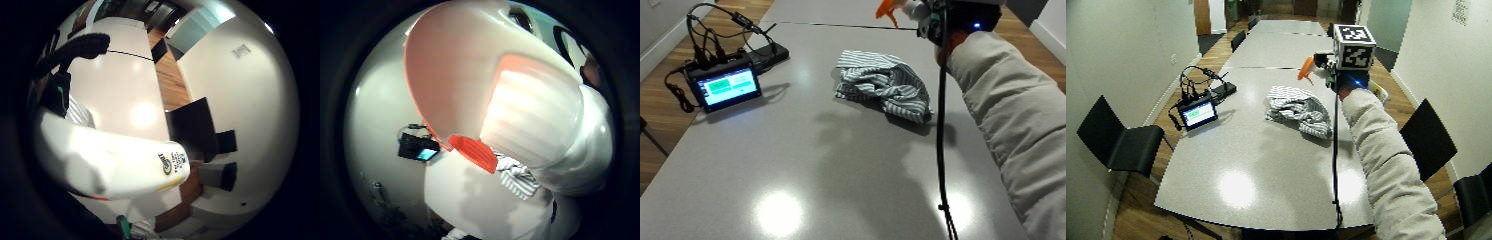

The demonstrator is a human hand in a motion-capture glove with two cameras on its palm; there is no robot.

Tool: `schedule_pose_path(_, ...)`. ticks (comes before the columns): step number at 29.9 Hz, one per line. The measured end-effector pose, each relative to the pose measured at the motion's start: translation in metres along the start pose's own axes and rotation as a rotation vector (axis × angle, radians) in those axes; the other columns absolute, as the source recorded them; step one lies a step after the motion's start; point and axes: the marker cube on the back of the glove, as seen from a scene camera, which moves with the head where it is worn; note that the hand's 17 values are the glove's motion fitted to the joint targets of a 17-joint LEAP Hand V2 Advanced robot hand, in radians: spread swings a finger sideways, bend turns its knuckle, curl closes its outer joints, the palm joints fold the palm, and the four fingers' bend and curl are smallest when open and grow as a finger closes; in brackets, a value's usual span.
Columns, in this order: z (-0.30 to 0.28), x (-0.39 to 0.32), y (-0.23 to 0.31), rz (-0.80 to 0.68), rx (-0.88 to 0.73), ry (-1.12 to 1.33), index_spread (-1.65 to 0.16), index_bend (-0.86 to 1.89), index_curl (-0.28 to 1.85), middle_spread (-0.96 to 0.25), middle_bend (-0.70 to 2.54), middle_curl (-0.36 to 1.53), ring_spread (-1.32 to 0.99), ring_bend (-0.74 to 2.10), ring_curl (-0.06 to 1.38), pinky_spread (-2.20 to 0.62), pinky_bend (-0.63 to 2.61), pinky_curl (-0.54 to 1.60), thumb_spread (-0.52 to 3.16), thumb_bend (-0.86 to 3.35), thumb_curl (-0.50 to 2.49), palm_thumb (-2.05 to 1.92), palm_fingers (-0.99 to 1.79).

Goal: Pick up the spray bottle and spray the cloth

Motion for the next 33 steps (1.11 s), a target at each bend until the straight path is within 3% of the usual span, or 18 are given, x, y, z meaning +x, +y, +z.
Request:
schedule_pose_path(10, -0.05, -0.021, -0.011, 0.111, 0.055, -0.731, -0.26, 0.12, 0.54, -0.12, 0.33, 0.57, -0.18, 0.44, 0.53, -0.22, 0.36, 0.52, 0.42, -0.03, 0.69, 1.14, 1.08)
schedule_pose_path(16, -0.041, -0.041, -0.021, 0.115, 0.008, -1.061, -0.25, 0.13, 0.54, -0.11, 0.34, 0.58, -0.15, 0.43, 0.55, -0.15, 0.2, 0.51, 0.73, -0.01, 0.65, 1.09, 0.75)
schedule_pose_path(25, 0.05, -0.065, -0.019, 0.168, -0.116, -1.161, -0.24, 0.15, 0.5, -0.1, 0.41, 0.58, -0.15, 0.46, 0.54, -0.04, 0.08, 0.38, 1.05, 0.02, 0.6, 1.1, 0.57)
schedule_pose_path(33, 0.059, -0.068, -0.019, 0.133, -0.17, -1.173, -0.25, 0.21, 0.52, -0.1, 0.54, 0.61, -0.15, 0.44, 0.53, 0.02, 0.0, 0.25, 1.22, 0.02, 0.55, 1.08, 0.36)
